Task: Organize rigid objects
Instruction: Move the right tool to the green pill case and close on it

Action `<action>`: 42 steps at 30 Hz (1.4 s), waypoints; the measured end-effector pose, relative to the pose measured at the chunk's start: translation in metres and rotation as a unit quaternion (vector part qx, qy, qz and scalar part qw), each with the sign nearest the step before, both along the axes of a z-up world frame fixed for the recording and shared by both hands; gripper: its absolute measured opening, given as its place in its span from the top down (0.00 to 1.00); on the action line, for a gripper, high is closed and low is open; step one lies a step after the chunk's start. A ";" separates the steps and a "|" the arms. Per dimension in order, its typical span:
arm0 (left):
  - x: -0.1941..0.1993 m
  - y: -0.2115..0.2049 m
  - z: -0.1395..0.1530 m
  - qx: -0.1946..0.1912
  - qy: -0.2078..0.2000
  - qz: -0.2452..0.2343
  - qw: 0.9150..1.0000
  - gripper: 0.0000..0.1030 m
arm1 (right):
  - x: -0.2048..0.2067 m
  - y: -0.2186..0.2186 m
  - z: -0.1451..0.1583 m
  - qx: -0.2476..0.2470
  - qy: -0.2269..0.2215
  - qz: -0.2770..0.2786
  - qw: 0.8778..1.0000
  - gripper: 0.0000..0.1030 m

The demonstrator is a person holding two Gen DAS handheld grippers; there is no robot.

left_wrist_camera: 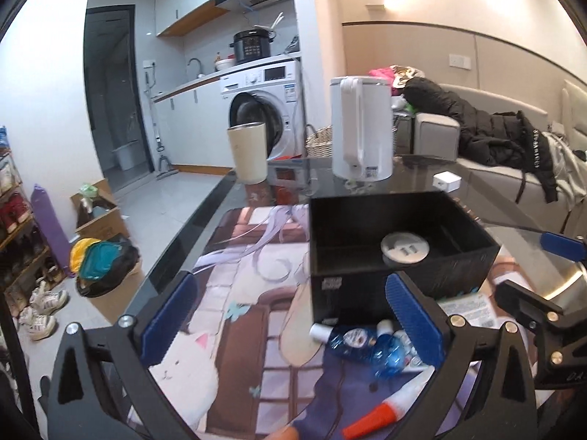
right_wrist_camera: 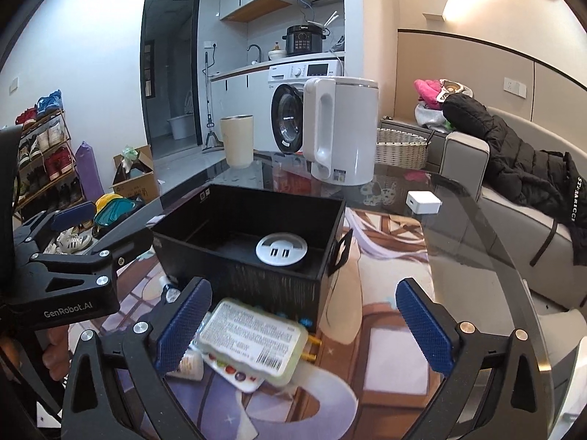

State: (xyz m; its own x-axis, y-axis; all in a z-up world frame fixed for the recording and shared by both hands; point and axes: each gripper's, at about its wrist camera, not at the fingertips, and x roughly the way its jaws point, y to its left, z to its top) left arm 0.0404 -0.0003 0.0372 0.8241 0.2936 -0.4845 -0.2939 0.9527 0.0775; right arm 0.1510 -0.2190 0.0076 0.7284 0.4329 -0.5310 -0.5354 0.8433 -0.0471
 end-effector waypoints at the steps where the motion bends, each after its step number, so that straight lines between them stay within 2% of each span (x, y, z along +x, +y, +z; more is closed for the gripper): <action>1: -0.003 0.002 -0.003 -0.003 0.002 0.002 1.000 0.00 | -0.003 -0.001 -0.003 -0.002 0.002 -0.001 1.000 0.01; 6: -0.013 0.011 -0.015 -0.017 0.015 -0.001 1.000 0.00 | -0.013 -0.003 -0.015 -0.008 0.013 -0.004 1.000 0.01; 16: -0.021 0.005 -0.031 -0.001 0.033 -0.038 0.999 0.00 | -0.012 -0.001 -0.032 -0.008 0.042 -0.011 0.999 0.01; 25: -0.021 0.006 -0.040 -0.017 0.051 -0.053 0.997 0.00 | -0.006 0.011 -0.044 -0.017 0.067 0.001 0.998 0.01; 28: -0.024 0.003 -0.042 -0.011 0.052 -0.064 0.996 0.00 | -0.004 0.015 -0.046 -0.021 0.073 0.005 0.997 0.01; 42: -0.024 0.012 -0.047 -0.024 0.061 -0.059 0.996 0.00 | 0.002 0.026 -0.049 -0.028 0.082 0.011 0.996 0.01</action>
State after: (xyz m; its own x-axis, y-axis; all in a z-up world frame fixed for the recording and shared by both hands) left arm 0.0161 0.0118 -0.0095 0.7856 0.1721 -0.5944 -0.1700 0.9836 0.0601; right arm 0.1529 -0.1933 -0.0412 0.6202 0.4142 -0.6662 -0.5586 0.8294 -0.0043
